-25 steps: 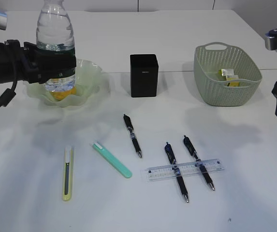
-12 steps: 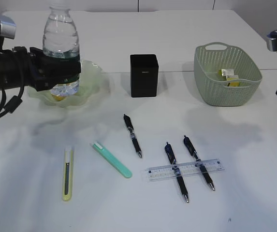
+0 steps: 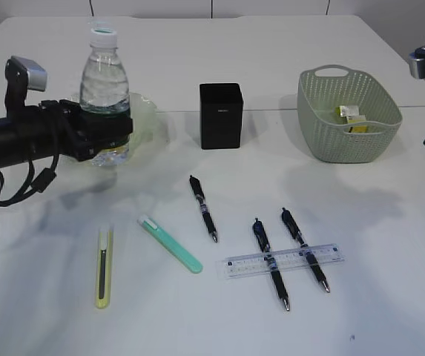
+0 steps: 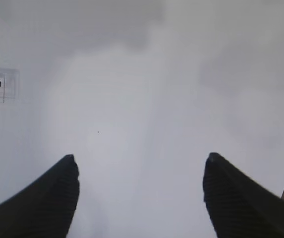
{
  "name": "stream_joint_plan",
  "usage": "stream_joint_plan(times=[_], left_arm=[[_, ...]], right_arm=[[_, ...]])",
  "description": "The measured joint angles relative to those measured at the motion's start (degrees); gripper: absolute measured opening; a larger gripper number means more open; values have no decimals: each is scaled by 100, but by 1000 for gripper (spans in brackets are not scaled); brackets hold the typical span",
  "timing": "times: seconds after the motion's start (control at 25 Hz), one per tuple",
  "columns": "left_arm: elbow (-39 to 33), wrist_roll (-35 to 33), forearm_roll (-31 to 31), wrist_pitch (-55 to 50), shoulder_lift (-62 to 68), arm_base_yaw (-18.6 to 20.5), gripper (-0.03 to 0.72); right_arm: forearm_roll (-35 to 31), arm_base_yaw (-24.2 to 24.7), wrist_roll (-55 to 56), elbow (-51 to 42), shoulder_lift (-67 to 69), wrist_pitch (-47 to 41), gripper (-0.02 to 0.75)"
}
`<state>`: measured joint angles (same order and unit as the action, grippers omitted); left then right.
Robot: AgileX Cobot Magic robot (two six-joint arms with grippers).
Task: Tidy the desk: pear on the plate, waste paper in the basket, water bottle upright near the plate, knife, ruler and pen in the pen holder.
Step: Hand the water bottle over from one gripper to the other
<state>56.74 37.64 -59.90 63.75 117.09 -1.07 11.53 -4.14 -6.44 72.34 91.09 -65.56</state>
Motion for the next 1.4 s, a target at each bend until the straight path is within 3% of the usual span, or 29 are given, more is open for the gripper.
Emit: stream_joint_plan(times=[0.4,1.4], left_arm=[[11,-745,700,-13,756,-492,380],[309,-1506,1835,287,1700,-492,380]], right_arm=[[50,0,0,0,0,0,575],[95,0,-21,0,0,-9,575]])
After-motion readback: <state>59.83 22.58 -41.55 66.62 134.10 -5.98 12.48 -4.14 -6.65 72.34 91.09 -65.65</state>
